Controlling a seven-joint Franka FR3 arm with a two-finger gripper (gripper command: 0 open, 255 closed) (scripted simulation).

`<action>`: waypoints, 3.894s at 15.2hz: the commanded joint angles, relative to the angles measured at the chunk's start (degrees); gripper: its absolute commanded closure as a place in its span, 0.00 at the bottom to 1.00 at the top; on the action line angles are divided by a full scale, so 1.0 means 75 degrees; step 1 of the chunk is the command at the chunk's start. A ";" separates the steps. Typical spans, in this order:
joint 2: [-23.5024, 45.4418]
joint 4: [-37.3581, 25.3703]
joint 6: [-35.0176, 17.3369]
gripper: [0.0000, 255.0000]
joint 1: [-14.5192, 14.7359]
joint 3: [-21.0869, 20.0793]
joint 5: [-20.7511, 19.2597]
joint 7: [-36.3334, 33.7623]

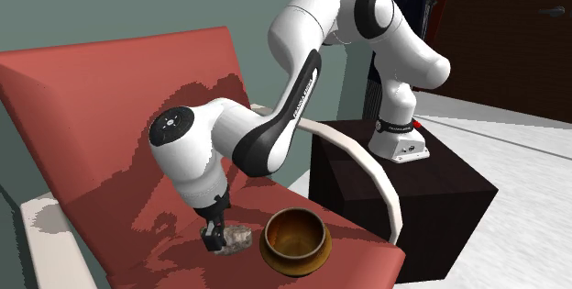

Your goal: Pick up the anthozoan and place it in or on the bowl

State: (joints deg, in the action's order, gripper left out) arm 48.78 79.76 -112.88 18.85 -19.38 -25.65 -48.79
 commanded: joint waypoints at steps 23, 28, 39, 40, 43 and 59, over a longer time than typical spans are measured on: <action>0.0495 -0.1603 0.1198 0.00 0.0808 0.0468 -0.0248 -0.1058; 0.2158 -0.4298 0.2414 0.00 0.1668 0.1144 -0.0526 -0.1956; 0.2086 -0.3638 0.1847 0.00 0.1489 0.1162 -0.0593 -0.2092; 0.2086 -0.3638 0.1847 0.00 0.1489 0.1162 -0.0593 -0.2092; 0.2087 -0.3640 0.1849 1.00 0.1490 0.1162 -0.0593 -0.2091; 0.1576 -0.3533 0.2235 1.00 0.1469 0.1108 -0.0540 -0.1964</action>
State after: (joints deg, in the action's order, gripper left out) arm 61.07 53.21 -96.50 29.92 -11.04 -29.75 -63.69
